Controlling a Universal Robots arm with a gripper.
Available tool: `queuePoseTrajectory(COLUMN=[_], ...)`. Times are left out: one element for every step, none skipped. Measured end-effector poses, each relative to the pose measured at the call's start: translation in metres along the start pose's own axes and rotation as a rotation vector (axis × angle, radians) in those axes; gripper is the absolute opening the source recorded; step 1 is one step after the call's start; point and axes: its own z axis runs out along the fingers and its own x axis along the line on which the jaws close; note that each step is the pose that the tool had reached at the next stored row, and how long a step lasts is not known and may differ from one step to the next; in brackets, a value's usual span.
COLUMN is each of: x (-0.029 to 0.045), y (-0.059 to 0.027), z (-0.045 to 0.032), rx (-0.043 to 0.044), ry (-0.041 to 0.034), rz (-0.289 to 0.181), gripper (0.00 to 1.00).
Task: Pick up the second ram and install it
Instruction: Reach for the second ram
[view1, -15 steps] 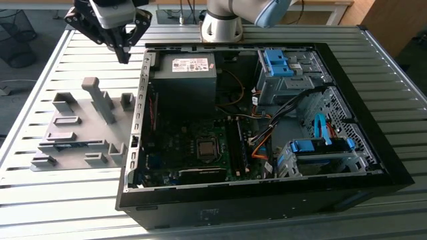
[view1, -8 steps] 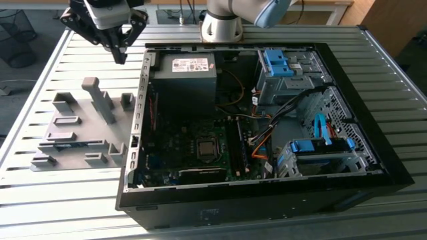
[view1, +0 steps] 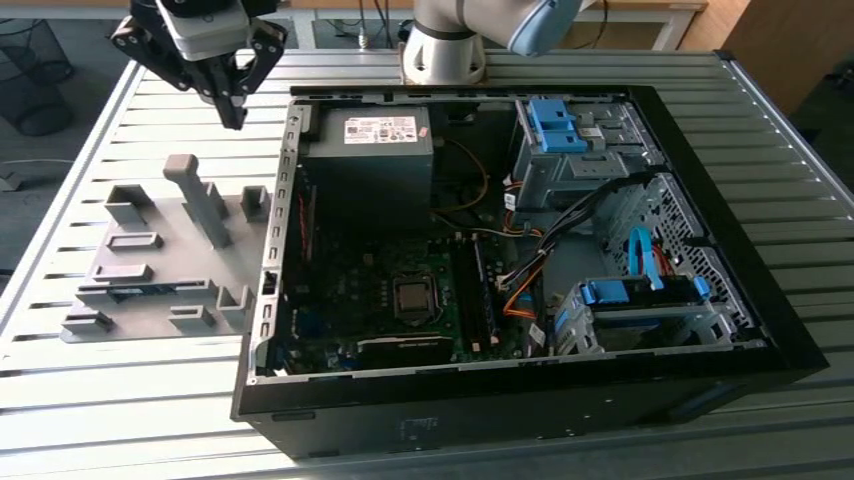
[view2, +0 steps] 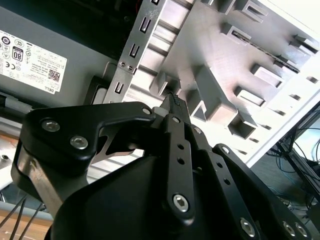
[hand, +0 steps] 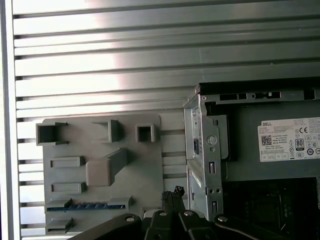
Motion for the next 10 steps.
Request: queuePoseTrajectory(x=[0.0006, 0.0012, 0.0018, 0.0025, 0.0031, 0.0038, 0.0045, 0.0052, 0.0059, 0.0066], y=[0.0, -0.0001, -0.0002, -0.0002, -0.0003, -0.0003, -0.0004, -0.0004, -0.0005, -0.0006], z=[0.0002, 0.0003, 0.0004, 0.0004, 0.0006, 0.0007, 0.0008, 0.0009, 0.001, 0.0011], rx=[-0.0001, 0.0, 0.0001, 0.0001, 0.0002, 0.0001, 0.0002, 0.0001, 0.0002, 0.0002], ry=[0.0004, 0.0009, 0.0013, 0.0016, 0.0018, 0.002, 0.0022, 0.0024, 0.0027, 0.0029], rz=[0.0, 0.0, 0.0, 0.0, 0.0, 0.0, 0.0, 0.0, 0.0, 0.0], gripper=[0.11, 0.11, 0.11, 0.11, 0.11, 0.11, 0.11, 0.11, 0.11, 0.11])
